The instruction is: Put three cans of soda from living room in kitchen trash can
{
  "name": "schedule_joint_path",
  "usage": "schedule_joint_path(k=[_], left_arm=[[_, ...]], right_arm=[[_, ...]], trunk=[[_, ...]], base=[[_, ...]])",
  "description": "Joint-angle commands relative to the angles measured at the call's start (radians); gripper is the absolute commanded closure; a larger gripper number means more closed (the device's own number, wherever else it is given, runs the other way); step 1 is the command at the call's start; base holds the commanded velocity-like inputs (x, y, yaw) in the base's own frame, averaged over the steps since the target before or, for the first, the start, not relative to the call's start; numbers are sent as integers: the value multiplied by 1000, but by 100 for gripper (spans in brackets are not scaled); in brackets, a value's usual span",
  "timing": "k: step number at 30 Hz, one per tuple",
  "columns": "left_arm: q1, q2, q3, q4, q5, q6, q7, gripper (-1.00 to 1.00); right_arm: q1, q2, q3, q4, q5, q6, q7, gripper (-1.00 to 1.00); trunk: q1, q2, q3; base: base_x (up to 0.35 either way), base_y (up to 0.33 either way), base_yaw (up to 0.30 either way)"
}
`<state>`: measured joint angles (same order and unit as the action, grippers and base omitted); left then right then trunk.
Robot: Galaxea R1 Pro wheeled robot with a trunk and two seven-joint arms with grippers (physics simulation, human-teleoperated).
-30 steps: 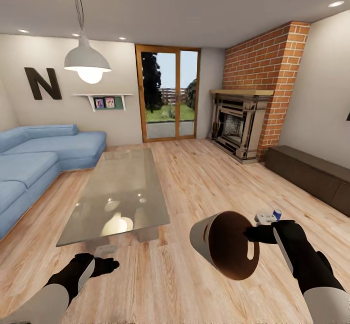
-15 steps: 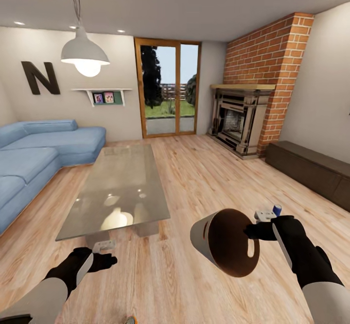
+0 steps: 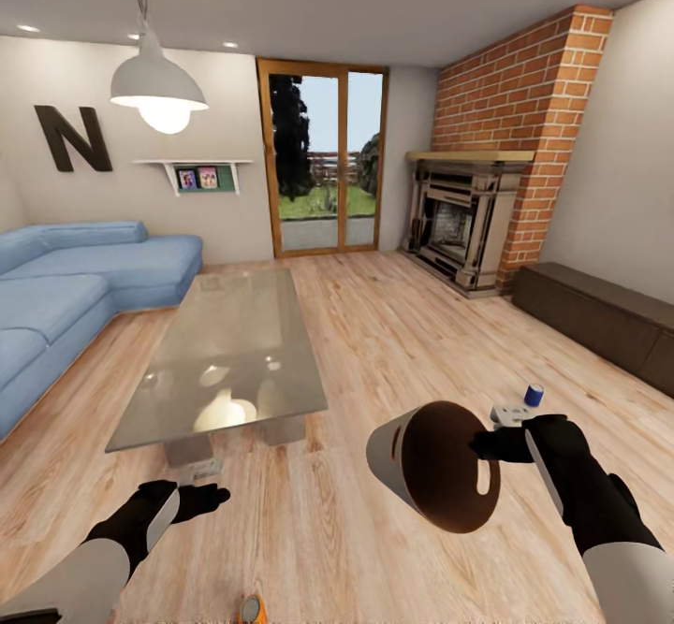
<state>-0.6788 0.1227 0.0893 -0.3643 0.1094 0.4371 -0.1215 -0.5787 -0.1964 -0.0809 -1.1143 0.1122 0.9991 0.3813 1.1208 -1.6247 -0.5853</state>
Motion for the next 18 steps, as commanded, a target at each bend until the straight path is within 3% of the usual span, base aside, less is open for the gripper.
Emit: schedule_joint_path(k=[1, 13, 15, 18], left_arm=[[0, 0, 0, 0, 1, -2, 0, -100], [1, -4, 0, 2, 1, -22, 3, -100], [1, -5, -1, 2, 1, -23, 6, -100], [1, -6, -1, 1, 1, -23, 9, -100]], right_arm=[[0, 0, 0, 0, -20, 3, 4, 100], [2, 3, -4, -12, -21, 8, 5, 100], [2, 3, -5, -62, -23, 48, 5, 100], [2, 3, -4, -95, -24, 48, 5, 100]], trunk=[[4, -7, -5], [50, -91, -61], [58, -105, -71], [69, -126, -85]], base=[[0, 0, 0], [0, 0, 0], [0, 0, 0], [0, 0, 0]])
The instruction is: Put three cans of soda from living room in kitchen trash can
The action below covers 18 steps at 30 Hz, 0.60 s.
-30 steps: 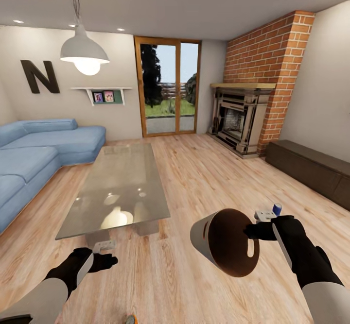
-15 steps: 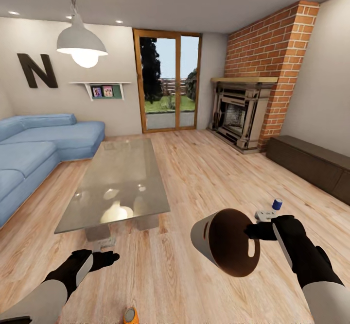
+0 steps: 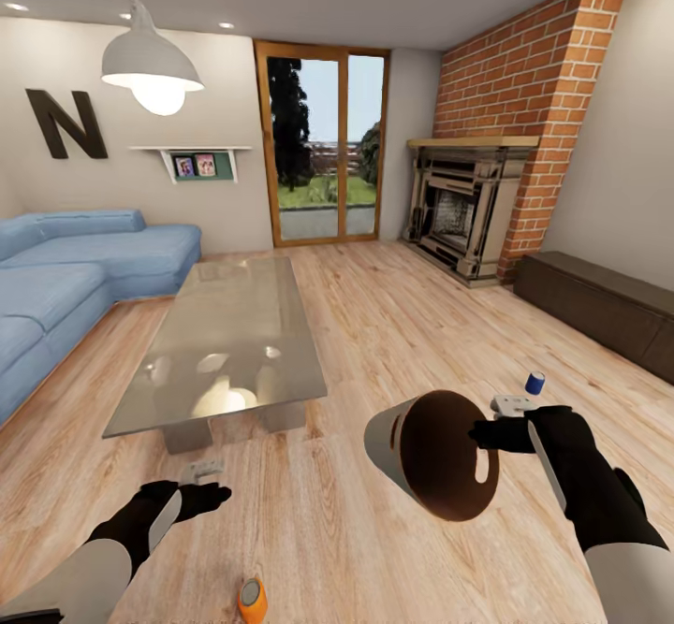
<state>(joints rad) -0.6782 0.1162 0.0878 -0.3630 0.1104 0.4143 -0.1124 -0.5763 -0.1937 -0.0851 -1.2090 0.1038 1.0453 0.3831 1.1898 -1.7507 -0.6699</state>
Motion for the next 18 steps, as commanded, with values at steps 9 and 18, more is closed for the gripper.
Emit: schedule_joint_path(k=[9, 18], left_arm=[[-1, -3, -2, -2, -4, 0, 6, -100], [-1, -4, -4, -3, -10, 0, 9, -100]], right_arm=[[-11, 0, 1, -17, -14, 2, 3, 100], [-111, 0, 2, -15, -13, 2, 2, 100]], trunk=[[35, -63, -42], [69, -126, -85]], base=[[0, 0, 0], [0, 0, 0]])
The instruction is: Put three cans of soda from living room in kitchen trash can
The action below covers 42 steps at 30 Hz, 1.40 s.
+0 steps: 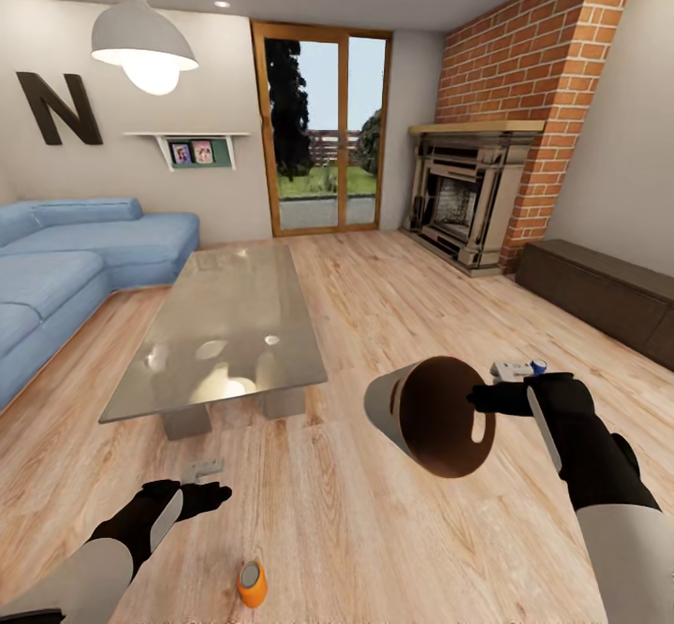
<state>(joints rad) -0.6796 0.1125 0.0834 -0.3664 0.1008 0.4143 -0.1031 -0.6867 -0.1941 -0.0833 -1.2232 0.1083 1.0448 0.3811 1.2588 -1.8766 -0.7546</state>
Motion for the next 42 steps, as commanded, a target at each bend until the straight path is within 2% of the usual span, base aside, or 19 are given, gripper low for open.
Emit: schedule_joint_path(k=[1, 10, 13, 23, 25, 34, 42], left_arm=[[0, 0, 0, 0, 0, 0, 0, -100], [0, 0, -1, 1, -1, 0, 0, -100], [1, -1, -2, 2, -1, 0, 0, -100], [2, -3, -4, 3, -1, 0, 4, -100], [2, -3, -4, 3, 0, 0, 31, -100], [6, -6, -4, -5, -1, 0, 56, -100], [6, -10, -4, -8, 0, 0, 57, -100]], right_arm=[[-5, 0, 0, -1, -16, 2, 3, 100], [-67, 3, 3, -2, -19, 2, -5, 100], [-76, 3, 15, -2, -19, 2, -6, 100], [-79, 3, 27, -2, -30, 2, 6, 100], [-78, 3, 24, -2, -31, 2, 8, 100], [-75, 2, 24, -4, -33, 2, 13, 100], [-71, -9, 14, -4, -32, -59, 28, 100]], trunk=[[4, -7, -5], [38, -70, -47], [50, -91, -61], [88, -161, -108], [96, -175, -118], [130, -238, -160], [161, -294, -198]], base=[[0, 0, 0], [0, 0, 0], [0, 0, 0], [0, 0, 0], [0, 0, 0], [0, 0, 0], [0, 0, 0]])
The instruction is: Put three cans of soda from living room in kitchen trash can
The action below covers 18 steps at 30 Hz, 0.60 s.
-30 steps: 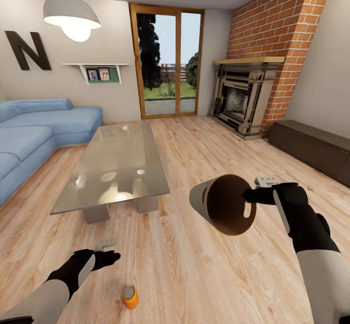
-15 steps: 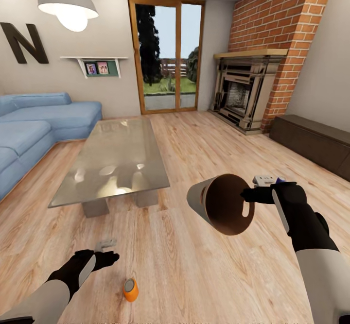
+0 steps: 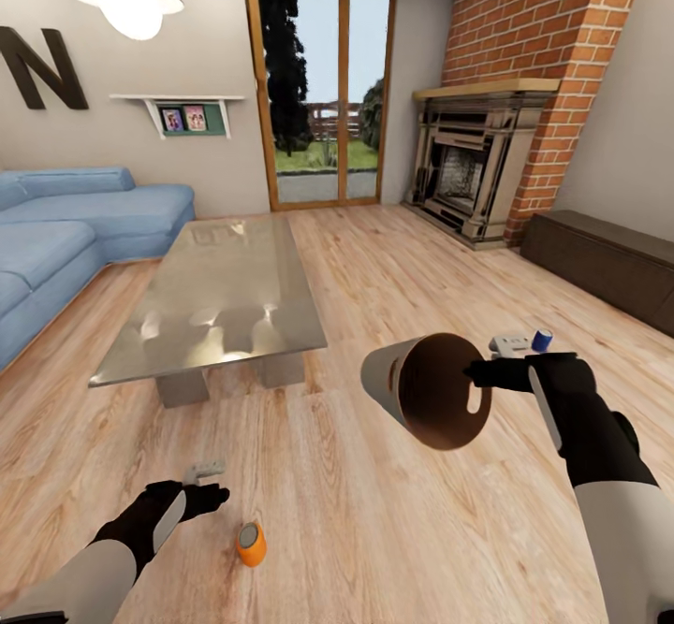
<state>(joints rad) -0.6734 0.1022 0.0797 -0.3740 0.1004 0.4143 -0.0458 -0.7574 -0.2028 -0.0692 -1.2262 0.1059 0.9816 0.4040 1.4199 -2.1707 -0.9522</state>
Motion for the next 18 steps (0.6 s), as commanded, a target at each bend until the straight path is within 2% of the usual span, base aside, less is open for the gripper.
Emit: schedule_joint_path(k=[1, 6, 11, 12, 18], left_arm=[[0, -3, 0, 0, 0, -1, -1, -100], [0, -5, 0, -1, 0, -2, -2, -100], [1, -5, 0, -2, -1, -2, -2, -100], [1, -6, 0, -2, 0, -2, -2, -100], [2, -8, -1, -1, 0, -10, -4, -100]], right_arm=[[0, -3, -2, -1, -29, -2, 34, 100], [0, -7, -8, -2, -25, -6, 56, 100], [0, -25, -35, -2, -26, -7, 61, 100], [0, -38, -43, -2, -27, -7, 63, 100], [0, -49, -51, -5, -26, -8, 63, 100]], trunk=[[4, -7, -5], [23, -42, -28], [42, -77, -52], [46, -84, -56], [69, -126, -85]], base=[[0, 0, 0], [0, 0, 0], [0, 0, 0], [0, 0, 0], [0, 0, 0]])
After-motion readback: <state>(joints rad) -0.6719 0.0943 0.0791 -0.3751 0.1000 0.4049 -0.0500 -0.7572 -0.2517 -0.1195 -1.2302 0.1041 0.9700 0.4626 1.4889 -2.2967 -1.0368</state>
